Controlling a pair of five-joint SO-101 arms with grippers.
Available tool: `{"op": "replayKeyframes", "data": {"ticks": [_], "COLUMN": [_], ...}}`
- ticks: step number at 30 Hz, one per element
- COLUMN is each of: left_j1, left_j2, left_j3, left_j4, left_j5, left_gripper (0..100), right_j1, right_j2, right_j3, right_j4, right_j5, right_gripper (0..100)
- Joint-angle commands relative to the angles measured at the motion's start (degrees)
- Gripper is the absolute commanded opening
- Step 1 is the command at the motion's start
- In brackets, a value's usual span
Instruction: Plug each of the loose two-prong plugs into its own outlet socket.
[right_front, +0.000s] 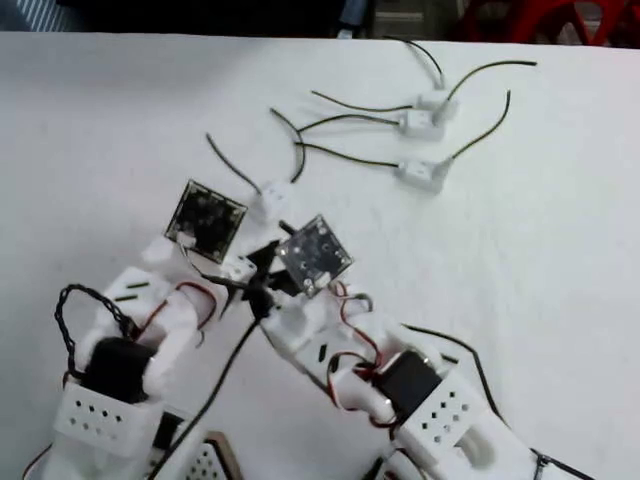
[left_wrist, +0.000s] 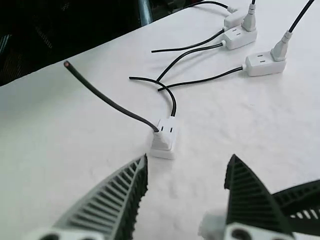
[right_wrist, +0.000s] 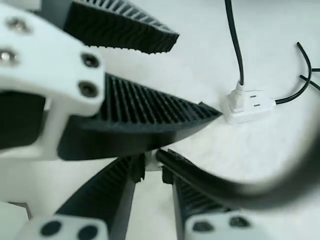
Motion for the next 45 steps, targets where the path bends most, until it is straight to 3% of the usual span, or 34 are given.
{"op": "replayKeyframes", "data": {"ticks": [1, 9, 14, 24, 30, 45], "left_j1": [-0.4, -0.9, 0.7, 11.4, 14.5, 17.6], "left_j2": [0.0, 0.4, 6.4, 37.9, 54.5, 73.6], "left_j3": [-1.6, -1.6, -3.3, -15.4, -20.6, -26.4], "left_j4": [1.6, 8.7, 12.0, 14.0, 10.5, 1.6], "left_j5": [-0.6, -1.1, -11.3, -27.1, -33.3, -33.6], "left_gripper": [26, 34, 34, 31, 24, 24], "right_j1": [7.3, 28.0, 38.1, 51.6, 52.9, 52.9], "right_j2": [-1.5, -1.2, -1.0, -1.0, -1.0, -1.0], "right_j3": [-1.3, -1.3, -1.1, -1.1, -1.1, -1.0], "right_j4": [-1.5, -8.4, -13.8, -18.6, -19.2, -18.9], "right_j5": [-0.4, -3.7, -9.8, -18.4, -18.4, -18.3], "right_gripper": [1.7, 1.7, 1.7, 1.7, 1.7, 1.7]}}
